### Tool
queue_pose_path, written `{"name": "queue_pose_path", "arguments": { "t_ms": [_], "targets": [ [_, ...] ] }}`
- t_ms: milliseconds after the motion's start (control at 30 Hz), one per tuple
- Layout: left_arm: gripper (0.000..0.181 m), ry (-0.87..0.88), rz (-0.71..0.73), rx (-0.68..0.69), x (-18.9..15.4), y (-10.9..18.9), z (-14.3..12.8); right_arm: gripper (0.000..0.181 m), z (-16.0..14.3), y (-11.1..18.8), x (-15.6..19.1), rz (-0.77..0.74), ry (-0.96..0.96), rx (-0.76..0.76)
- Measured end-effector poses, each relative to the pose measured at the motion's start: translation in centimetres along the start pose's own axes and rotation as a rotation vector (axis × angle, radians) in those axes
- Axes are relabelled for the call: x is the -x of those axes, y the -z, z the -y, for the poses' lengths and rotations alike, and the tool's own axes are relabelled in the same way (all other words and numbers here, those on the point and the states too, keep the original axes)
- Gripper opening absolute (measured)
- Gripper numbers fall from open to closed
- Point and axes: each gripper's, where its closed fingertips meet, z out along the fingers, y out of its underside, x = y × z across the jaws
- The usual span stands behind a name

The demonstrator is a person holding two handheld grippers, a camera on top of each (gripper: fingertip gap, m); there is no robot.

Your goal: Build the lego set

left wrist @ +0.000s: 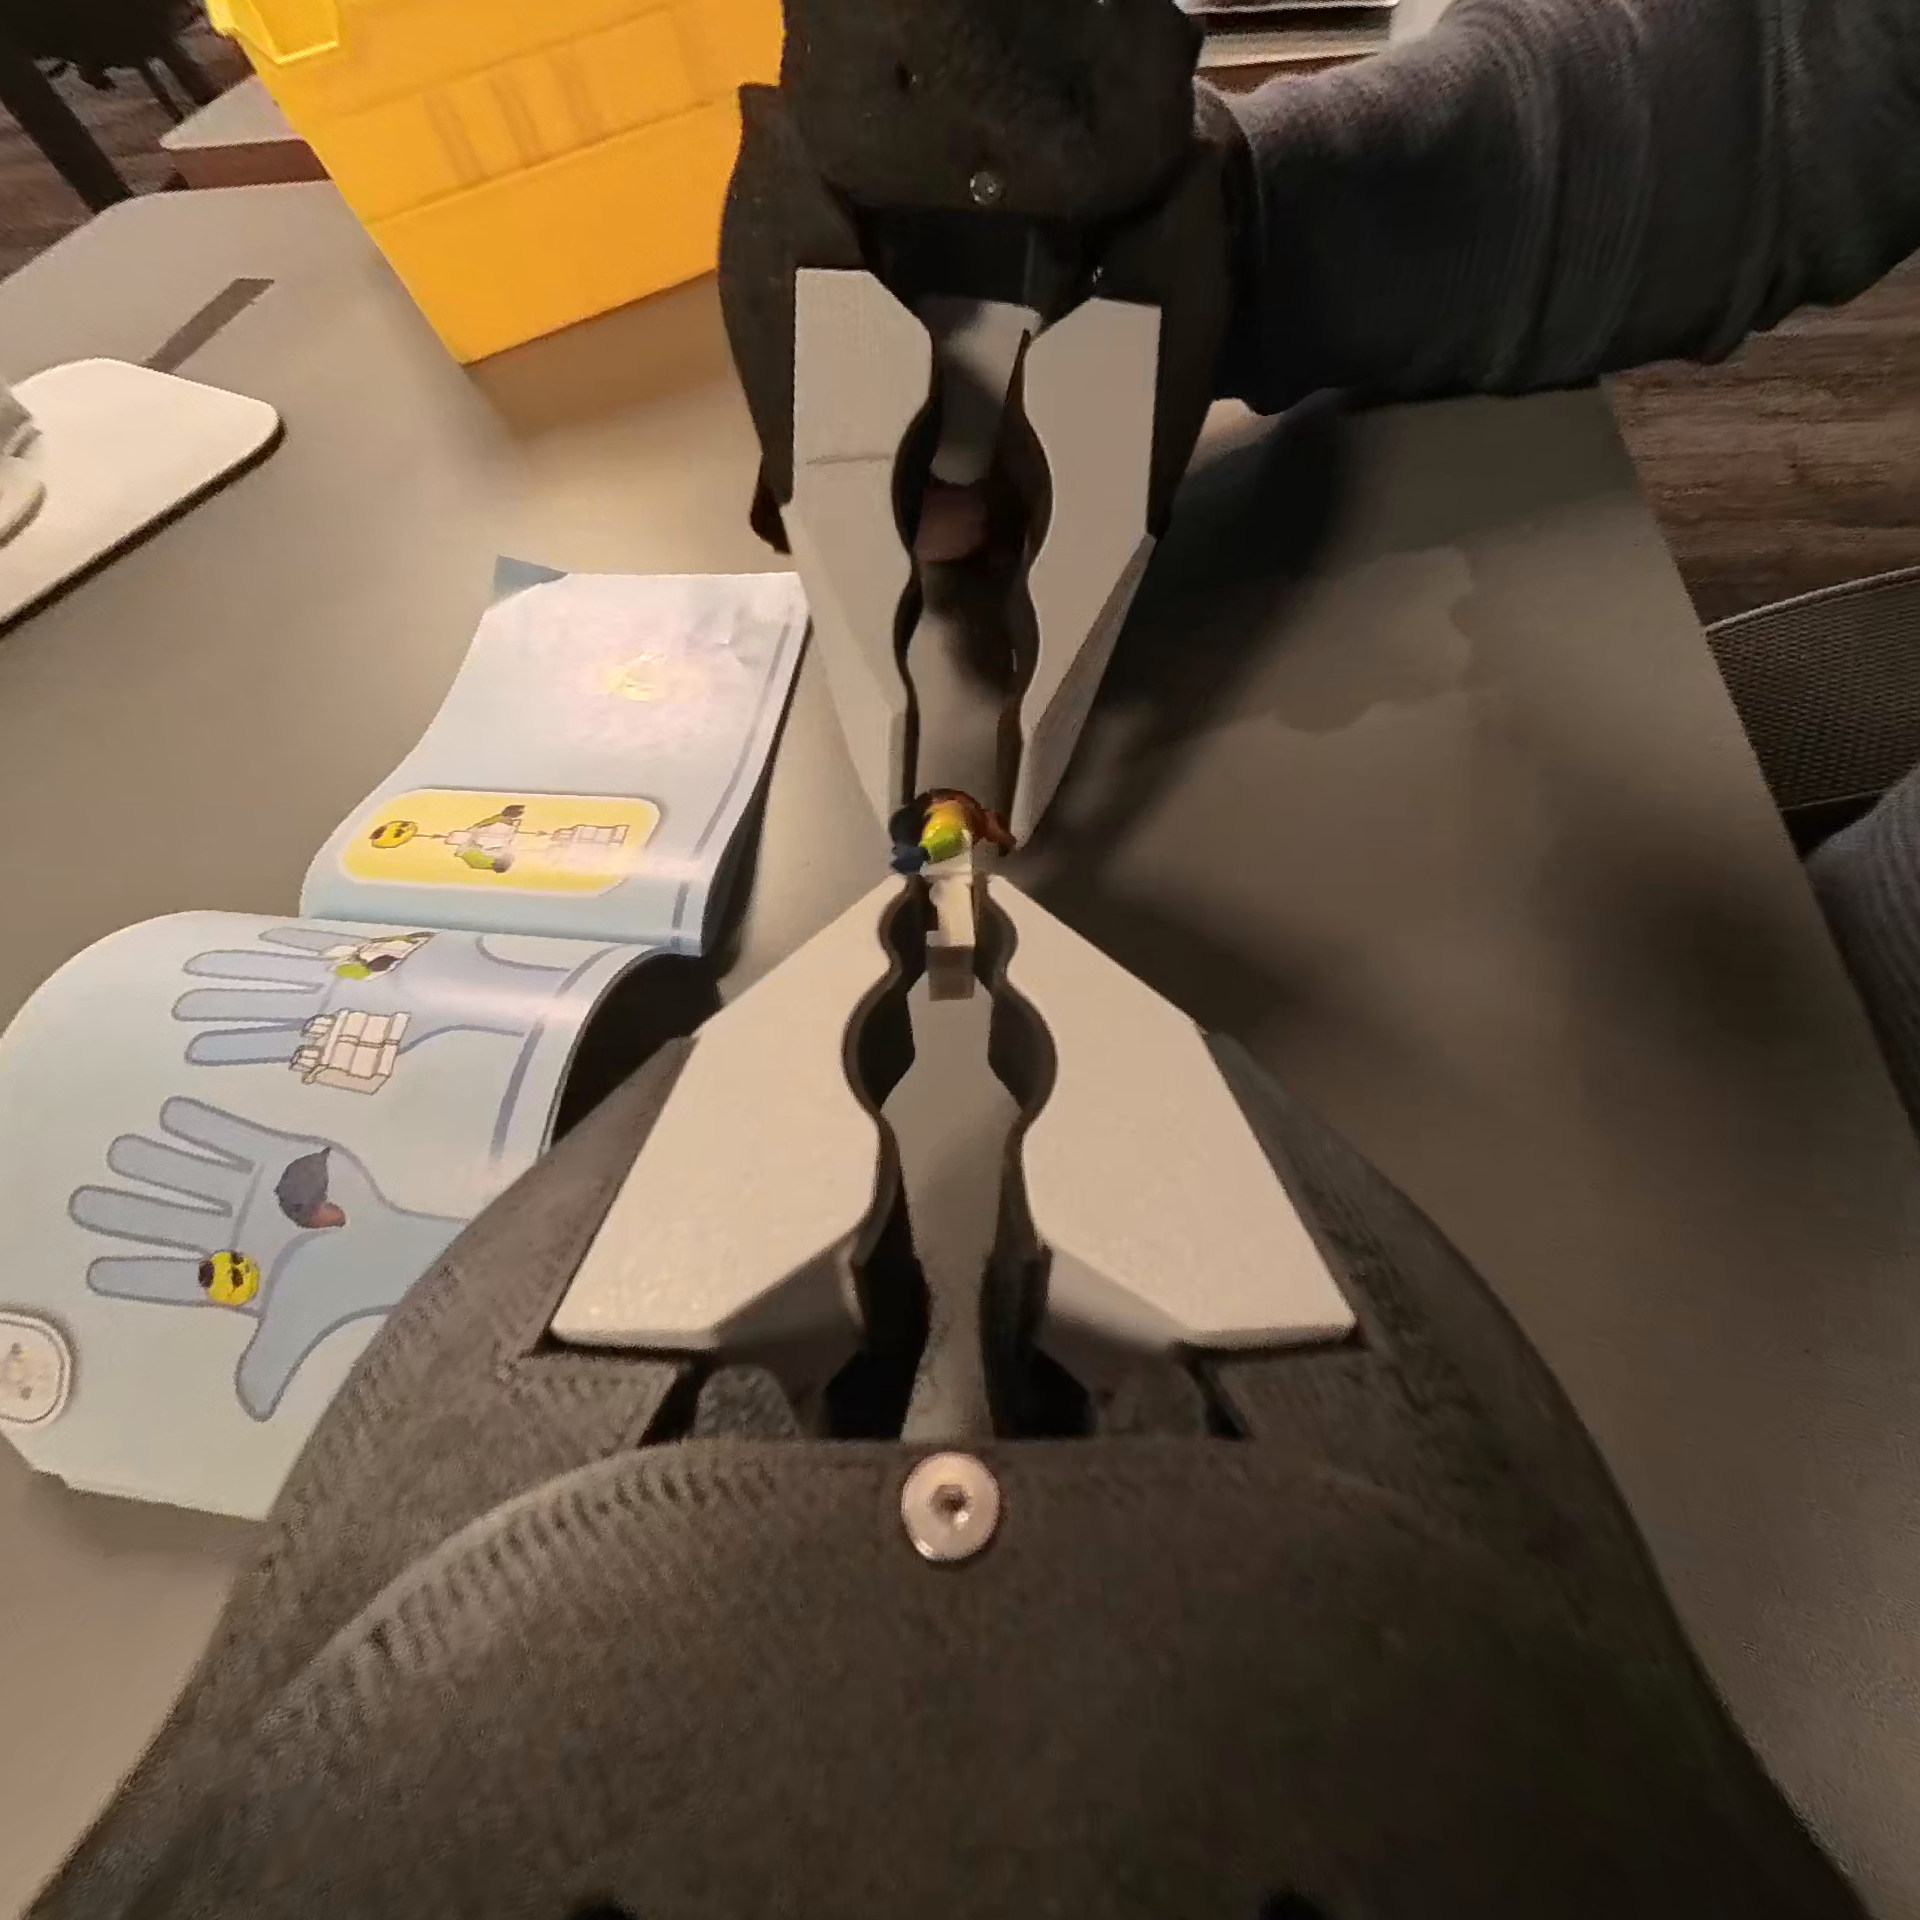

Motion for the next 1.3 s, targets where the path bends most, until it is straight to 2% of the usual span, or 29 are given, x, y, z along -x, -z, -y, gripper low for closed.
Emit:
{"name": "queue_pose_path", "arguments": {
  "t_ms": [200, 467, 633, 733, 833, 967, 1100, 1300],
  "targets": [
    [0.005, 0.031, -0.025, -0.013, 0.1, 0.1, 0.1, 0.015, 0.2, 0.1, -0.1, 0.02, -0.015, -0.019],
    [0.005, 0.046, 0.102, -0.031, 1.8, 0.4, 0.3, 0.015, 0.4, 0.0, -1.8, -0.041, -0.183, -0.037],
    [0.005, 0.067, -0.011, -0.057, 0.7, 0.6, 0.6, 0.015, 0.8, 0.1, -0.8, -0.011, -0.067, -0.055],
    [0.005, 0.032, 0.057, -0.024, 1.2, 0.4, 0.2, 0.015, 0.3, -0.1, -1.3, -0.04, -0.092, -0.019],
    [0.005, 0.021, 0.096, -0.074, 1.6, 0.8, 0.7, 0.016, 1.2, 0.1, -1.8, -0.066, -0.128, -0.08],
    [0.006, -0.117, 0.217, -0.173, 1.9, 1.8, 2.1, 0.016, 2.8, 0.8, -2.1, -0.154, -0.012, -0.183],
    [0.005, -0.288, 0.307, -0.143, 1.8, 1.8, 2.1, 0.016, 2.7, 0.8, -2.0, -0.235, 0.164, -0.132],
    [0.006, -0.344, 0.298, -0.073, 1.5, 1.5, 1.1, 0.015, 1.9, 0.4, -1.6, -0.262, 0.268, -0.06]
  ]
}}
